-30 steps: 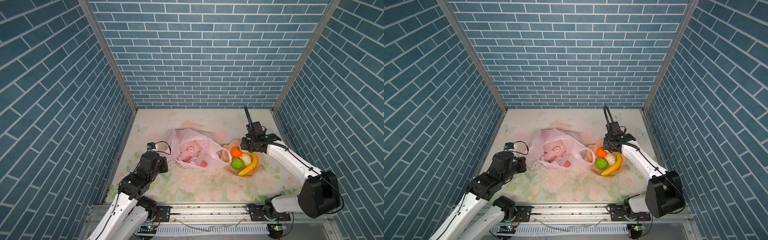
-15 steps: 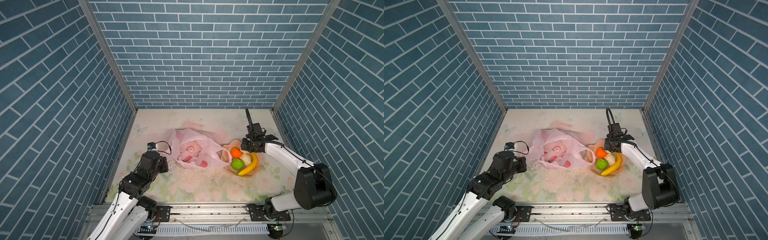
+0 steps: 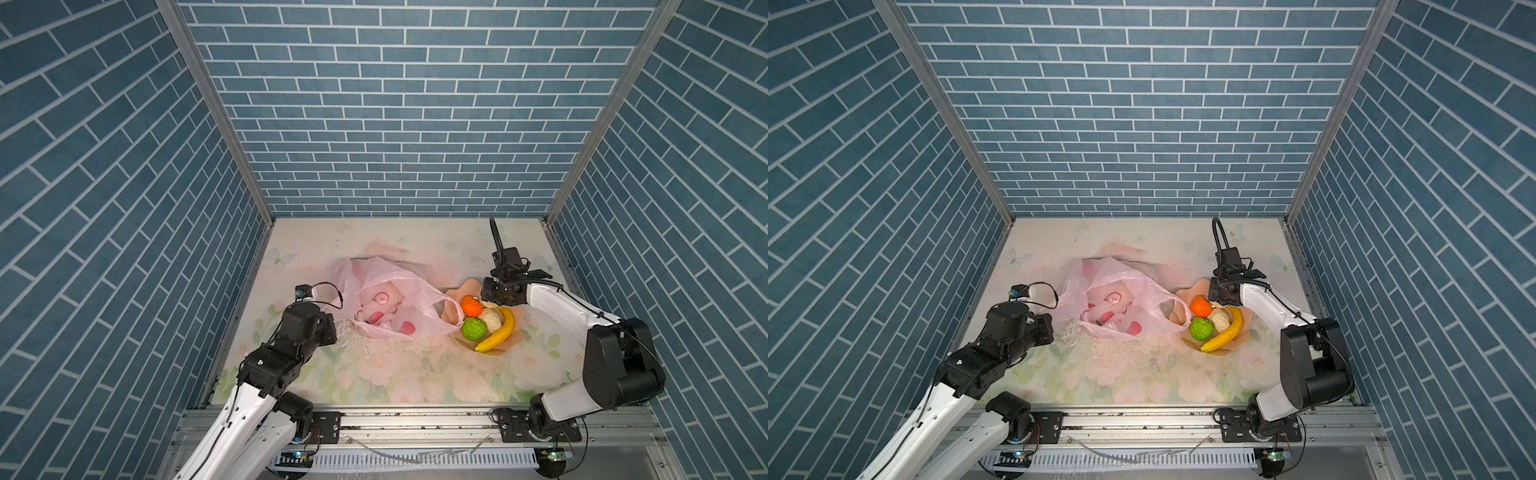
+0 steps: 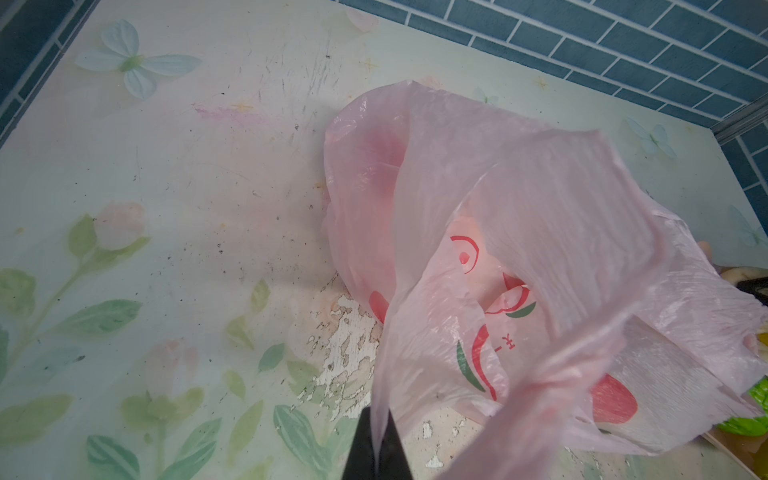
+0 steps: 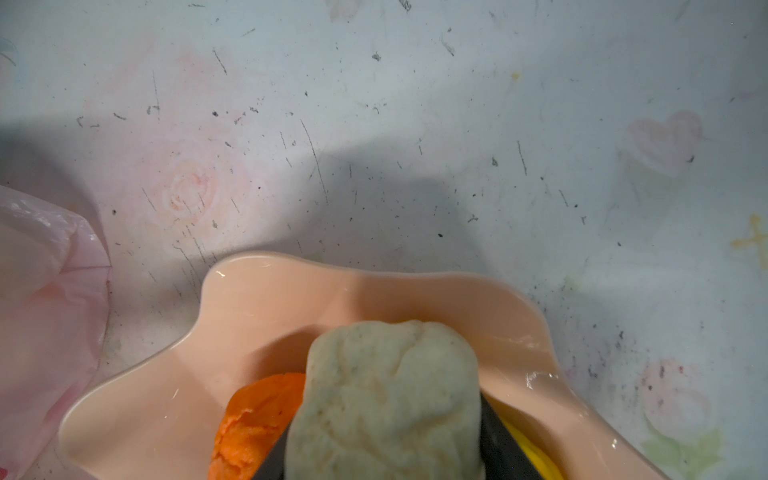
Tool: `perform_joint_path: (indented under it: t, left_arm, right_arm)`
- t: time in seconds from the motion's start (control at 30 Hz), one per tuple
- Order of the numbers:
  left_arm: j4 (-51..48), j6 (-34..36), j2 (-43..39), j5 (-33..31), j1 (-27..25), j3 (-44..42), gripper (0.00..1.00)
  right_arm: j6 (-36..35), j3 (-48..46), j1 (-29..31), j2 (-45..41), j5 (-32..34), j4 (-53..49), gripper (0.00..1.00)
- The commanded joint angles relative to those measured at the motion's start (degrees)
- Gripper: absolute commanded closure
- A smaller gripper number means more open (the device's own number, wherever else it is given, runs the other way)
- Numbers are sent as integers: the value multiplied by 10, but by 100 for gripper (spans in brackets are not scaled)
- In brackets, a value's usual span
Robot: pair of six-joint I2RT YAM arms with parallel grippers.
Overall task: Take the fake fruits out of the plastic bag
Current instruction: 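Open the right gripper to release the pale fruit into the bowl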
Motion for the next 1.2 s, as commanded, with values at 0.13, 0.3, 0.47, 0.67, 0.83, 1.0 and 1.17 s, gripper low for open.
perform_joint_path:
  t: [0.13,0.3,0.47,0.67,0.83,1.0,1.17]
  left_arm:
    - [-6,10,0,-8,0,17,97]
    - [-4,11,1,-7,-1,20,97]
    - [-2,15,3,-9,-1,23,97]
    - [2,18,8,-9,-1,28,97]
    - [8,21,8,-8,-1,32,97]
    - [17,25,30,-6,0,46,97]
    - [29,36,43,1,0,60,97]
  right_arm:
    - [-14,-17,-4,10,-2,4,50]
    - [-14,-13,-4,10,-1,2,41]
    - [-15,-9,-4,5,3,-5,34]
    - [-15,-6,-4,-6,10,-12,26]
    - [-17,0,-4,-23,14,-22,21]
    - [-17,5,-4,-56,14,-35,20]
    - [-23,12,-1,-103,13,-59,22]
